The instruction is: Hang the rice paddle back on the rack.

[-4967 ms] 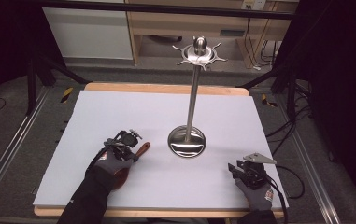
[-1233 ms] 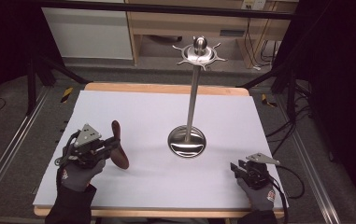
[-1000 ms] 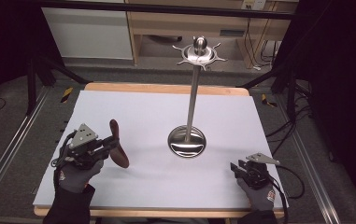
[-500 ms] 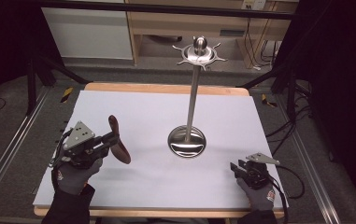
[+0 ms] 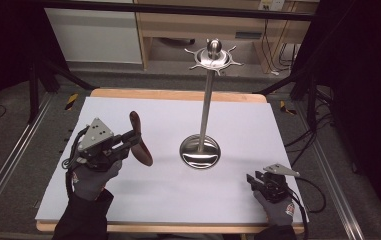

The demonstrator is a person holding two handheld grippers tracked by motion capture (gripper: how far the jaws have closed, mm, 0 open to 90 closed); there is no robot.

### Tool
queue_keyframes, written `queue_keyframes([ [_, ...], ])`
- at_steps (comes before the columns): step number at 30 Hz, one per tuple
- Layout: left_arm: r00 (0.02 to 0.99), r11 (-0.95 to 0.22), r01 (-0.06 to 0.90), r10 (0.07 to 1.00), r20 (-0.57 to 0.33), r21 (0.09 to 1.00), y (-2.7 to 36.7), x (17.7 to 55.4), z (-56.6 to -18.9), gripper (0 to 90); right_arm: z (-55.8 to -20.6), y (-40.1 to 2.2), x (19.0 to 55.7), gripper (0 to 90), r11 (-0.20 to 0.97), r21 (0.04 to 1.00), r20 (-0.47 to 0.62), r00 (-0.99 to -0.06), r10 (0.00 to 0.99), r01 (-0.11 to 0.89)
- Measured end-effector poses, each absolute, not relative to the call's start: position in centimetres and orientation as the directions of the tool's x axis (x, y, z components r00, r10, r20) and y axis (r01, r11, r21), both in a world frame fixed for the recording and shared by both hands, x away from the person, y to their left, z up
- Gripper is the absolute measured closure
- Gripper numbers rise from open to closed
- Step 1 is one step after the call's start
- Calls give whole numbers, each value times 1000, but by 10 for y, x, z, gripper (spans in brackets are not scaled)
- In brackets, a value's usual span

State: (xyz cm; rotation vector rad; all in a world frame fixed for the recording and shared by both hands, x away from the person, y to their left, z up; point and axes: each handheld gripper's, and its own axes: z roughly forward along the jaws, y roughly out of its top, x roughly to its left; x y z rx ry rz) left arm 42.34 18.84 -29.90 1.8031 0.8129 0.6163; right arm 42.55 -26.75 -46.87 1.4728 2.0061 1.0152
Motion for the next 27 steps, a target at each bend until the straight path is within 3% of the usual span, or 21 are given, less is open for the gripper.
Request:
queue_keyframes([
  [9, 650, -257, 231, 759, 48, 938, 178, 429, -287, 782, -469, -268, 426, 598, 159, 776, 64, -327, 943, 610],
  [10, 646, -269, 195, 758, 83, 943, 176, 432, -283, 782, -469, -268, 426, 598, 158, 776, 65, -327, 943, 610],
  [27, 674, -260, 196, 736, 63, 946, 153, 441, -264, 782, -469, -268, 426, 598, 160, 779, 63, -329, 942, 607],
])
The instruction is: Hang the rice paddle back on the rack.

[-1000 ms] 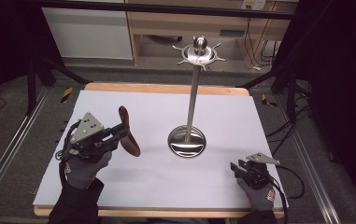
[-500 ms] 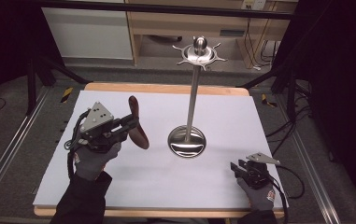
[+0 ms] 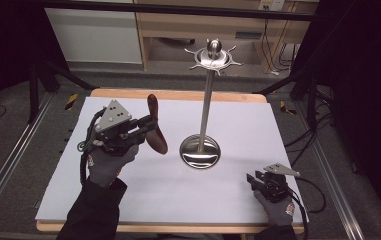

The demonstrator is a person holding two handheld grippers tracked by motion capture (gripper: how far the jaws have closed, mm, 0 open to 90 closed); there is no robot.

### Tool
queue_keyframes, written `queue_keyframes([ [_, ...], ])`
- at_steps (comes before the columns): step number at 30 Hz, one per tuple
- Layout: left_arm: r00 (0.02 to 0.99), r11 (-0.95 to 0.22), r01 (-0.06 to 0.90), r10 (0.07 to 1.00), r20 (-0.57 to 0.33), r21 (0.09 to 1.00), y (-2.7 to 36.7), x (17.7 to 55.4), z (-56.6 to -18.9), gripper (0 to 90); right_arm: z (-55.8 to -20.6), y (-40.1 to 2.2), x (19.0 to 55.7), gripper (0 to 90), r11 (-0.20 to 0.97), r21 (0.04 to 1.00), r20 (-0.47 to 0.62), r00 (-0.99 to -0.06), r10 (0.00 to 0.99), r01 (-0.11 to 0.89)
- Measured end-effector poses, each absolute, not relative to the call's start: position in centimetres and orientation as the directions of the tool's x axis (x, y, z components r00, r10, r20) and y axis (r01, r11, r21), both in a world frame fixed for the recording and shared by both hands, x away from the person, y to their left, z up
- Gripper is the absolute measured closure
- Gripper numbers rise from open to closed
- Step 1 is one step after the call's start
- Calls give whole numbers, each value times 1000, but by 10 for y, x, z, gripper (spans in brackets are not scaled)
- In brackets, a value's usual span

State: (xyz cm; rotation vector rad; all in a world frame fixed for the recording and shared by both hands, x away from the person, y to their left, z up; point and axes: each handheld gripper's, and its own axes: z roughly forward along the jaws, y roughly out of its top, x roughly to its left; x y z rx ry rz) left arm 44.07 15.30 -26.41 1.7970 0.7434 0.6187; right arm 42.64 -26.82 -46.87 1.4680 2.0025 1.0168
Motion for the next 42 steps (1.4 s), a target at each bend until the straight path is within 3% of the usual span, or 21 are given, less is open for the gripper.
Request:
queue_keyframes([
  [42, 693, -262, 191, 718, 59, 946, 109, 478, -215, 782, -467, -270, 427, 598, 151, 785, 73, -331, 941, 601],
])
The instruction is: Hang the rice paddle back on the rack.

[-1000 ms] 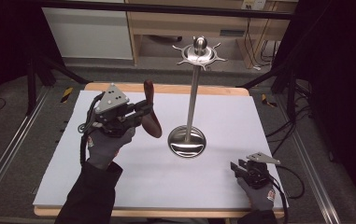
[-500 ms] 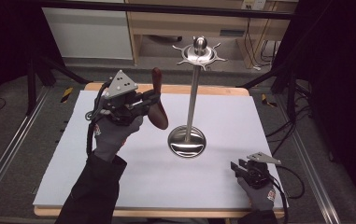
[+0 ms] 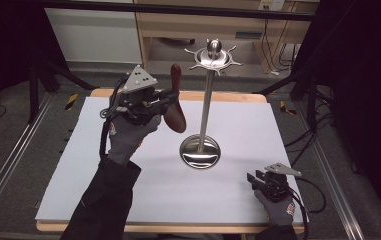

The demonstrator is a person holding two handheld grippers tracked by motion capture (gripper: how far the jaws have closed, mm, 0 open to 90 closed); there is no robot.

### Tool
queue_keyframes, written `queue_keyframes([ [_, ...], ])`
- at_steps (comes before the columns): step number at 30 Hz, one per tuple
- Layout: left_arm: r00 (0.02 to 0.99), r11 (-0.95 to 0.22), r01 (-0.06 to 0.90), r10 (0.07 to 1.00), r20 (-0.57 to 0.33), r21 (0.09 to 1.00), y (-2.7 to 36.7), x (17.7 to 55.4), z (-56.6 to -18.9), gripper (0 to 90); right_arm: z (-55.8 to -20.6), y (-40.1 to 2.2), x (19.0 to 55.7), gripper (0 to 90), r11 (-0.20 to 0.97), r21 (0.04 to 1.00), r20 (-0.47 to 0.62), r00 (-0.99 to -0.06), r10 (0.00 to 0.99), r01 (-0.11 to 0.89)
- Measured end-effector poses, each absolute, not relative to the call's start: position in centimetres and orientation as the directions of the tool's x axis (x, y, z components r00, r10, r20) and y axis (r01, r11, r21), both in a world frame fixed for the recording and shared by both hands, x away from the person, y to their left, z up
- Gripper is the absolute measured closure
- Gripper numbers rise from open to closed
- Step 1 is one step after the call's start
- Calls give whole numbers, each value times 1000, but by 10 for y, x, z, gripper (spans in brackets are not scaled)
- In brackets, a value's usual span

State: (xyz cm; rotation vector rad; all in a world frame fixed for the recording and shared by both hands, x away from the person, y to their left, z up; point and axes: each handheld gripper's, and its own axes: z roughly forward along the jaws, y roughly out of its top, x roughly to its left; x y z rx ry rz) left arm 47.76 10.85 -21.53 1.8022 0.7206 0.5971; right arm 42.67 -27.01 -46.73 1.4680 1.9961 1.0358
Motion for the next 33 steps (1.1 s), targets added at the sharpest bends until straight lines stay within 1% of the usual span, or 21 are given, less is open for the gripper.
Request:
queue_keyframes([
  [17, 704, -275, 197, 707, 59, 941, 95, 485, -214, 782, -467, -270, 426, 598, 145, 786, 80, -331, 940, 601],
  [33, 705, -280, 205, 707, 57, 938, 91, 491, -213, 781, -466, -271, 426, 598, 140, 788, 82, -328, 941, 600],
])
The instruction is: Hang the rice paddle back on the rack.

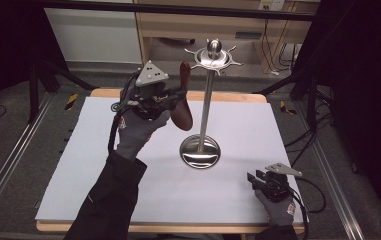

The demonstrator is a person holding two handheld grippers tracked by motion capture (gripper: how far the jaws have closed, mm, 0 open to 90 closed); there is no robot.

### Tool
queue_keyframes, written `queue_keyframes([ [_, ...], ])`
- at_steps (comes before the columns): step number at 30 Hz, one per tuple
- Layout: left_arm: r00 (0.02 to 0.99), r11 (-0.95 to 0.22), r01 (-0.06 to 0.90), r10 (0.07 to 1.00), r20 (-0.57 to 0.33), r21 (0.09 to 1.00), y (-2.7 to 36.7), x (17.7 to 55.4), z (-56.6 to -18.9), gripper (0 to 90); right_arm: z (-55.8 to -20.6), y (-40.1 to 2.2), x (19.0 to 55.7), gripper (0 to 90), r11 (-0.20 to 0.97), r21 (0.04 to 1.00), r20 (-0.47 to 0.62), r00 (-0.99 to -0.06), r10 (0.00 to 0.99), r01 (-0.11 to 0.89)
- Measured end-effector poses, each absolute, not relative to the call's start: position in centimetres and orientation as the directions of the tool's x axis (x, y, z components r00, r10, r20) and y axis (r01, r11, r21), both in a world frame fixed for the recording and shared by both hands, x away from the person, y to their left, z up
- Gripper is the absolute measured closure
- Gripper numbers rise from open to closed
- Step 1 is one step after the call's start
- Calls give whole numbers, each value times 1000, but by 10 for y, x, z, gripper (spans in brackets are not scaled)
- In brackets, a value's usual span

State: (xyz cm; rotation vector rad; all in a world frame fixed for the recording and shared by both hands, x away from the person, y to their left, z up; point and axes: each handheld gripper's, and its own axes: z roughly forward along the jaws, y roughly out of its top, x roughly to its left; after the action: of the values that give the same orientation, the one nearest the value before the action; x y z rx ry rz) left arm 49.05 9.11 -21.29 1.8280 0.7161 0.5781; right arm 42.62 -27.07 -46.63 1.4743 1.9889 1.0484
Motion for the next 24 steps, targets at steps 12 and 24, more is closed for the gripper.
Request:
queue_keyframes([
  [12, 709, -286, 217, 704, 50, 933, 85, 495, -213, 781, -466, -271, 426, 597, 141, 789, 81, -329, 941, 598],
  [24, 711, -282, 220, 702, 44, 934, 79, 500, -213, 781, -466, -271, 426, 598, 137, 788, 87, -328, 941, 601],
])
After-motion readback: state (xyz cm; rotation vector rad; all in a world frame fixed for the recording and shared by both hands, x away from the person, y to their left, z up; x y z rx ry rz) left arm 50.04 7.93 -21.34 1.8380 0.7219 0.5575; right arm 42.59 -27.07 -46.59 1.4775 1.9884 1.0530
